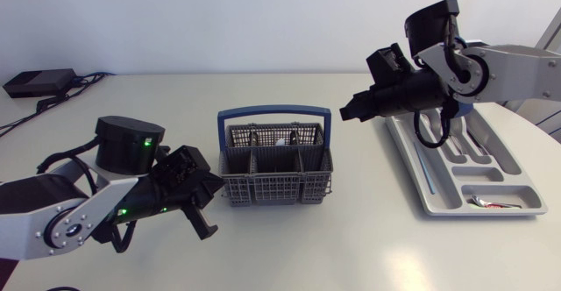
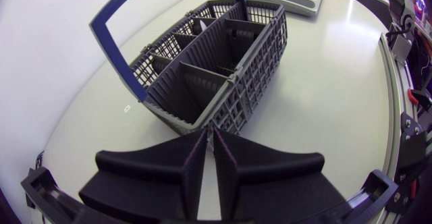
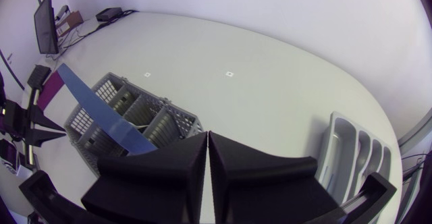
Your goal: Sort the cutlery from the basket into the organizer compartments.
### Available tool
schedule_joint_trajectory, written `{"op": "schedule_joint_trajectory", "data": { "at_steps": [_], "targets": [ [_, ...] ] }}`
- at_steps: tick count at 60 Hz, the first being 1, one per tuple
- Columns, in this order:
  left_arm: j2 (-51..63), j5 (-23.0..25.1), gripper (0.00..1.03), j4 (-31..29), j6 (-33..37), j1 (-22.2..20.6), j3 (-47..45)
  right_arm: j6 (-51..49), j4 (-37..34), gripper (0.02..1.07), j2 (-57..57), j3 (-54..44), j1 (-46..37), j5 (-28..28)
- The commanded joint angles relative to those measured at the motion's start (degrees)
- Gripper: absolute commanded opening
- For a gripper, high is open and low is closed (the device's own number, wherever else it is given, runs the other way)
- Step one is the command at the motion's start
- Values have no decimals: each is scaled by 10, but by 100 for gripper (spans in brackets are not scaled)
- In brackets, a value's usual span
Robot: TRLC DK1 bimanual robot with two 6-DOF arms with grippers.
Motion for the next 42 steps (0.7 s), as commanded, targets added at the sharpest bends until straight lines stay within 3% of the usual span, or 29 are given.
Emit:
{"op": "schedule_joint_trajectory", "data": {
  "at_steps": [1, 8, 20, 34, 42],
  "targets": [
    [30, 5, 4, 23, 19, 1, -6, 29, -10, 8, 33, 29, 3, -28],
    [100, 5, 4, 103, 25, 11, 0, 36, -20, 8, 54, 44, 8, -86],
    [128, 5, 4, 147, 25, 48, 4, 29, -54, 8, 23, 21, 21, -160],
    [151, 11, 4, 179, 31, 80, 14, 17, -88, 8, -58, -47, 95, -163],
    [167, 16, 4, 182, 30, 89, 28, 9, -102, 8, -100, -72, 131, -124]
  ]
}}
